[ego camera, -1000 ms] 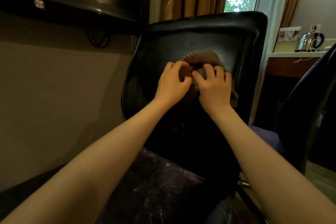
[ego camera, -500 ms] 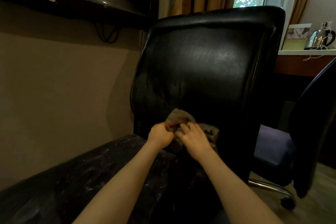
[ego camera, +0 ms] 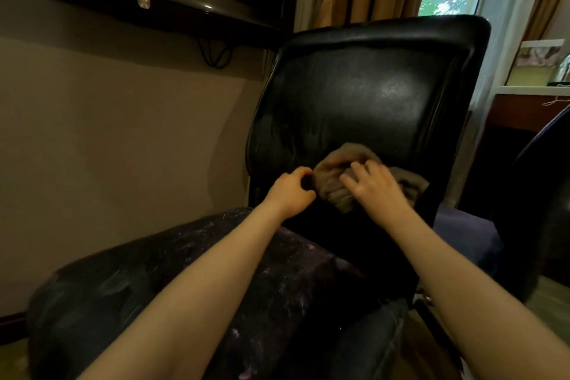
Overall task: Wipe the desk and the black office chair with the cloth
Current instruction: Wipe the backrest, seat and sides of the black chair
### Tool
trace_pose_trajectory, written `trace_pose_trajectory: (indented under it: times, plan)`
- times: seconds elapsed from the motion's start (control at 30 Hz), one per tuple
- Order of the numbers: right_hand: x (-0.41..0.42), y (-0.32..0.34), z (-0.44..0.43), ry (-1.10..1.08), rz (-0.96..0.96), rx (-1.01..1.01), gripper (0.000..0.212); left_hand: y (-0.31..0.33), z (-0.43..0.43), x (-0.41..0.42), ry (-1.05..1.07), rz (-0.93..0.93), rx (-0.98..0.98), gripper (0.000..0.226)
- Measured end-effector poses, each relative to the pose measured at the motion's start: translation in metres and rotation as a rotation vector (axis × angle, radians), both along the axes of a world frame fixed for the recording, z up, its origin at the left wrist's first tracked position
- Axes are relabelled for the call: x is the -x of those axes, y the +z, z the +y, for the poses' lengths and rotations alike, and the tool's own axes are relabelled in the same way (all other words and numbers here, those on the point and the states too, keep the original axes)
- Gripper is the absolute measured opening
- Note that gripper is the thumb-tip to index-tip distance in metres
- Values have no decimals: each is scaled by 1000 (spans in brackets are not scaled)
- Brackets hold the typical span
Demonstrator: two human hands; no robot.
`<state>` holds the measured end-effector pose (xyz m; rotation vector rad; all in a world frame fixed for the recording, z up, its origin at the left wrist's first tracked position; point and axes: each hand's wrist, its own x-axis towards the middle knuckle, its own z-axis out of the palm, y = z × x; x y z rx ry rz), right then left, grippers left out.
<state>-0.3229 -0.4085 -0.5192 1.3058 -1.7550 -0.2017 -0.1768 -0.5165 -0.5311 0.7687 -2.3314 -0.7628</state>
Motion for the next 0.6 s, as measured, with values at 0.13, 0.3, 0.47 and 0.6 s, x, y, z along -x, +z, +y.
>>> trace_pose_trajectory:
  times: [0.13,0.3,0.47,0.6]
  plan:
    - [-1,17,20,-126,-143,40,33,-1,8,-26,37,-55,-29,53]
    - [-7,17,21,-205,-196,-1,34,-6,21,-47,99,-89,3,50]
    - [-9,28,18,-226,-291,-44,34,6,29,-56,132,-93,58,50]
    - [-7,41,13,-236,-389,-141,38,20,22,-53,101,-69,78,50]
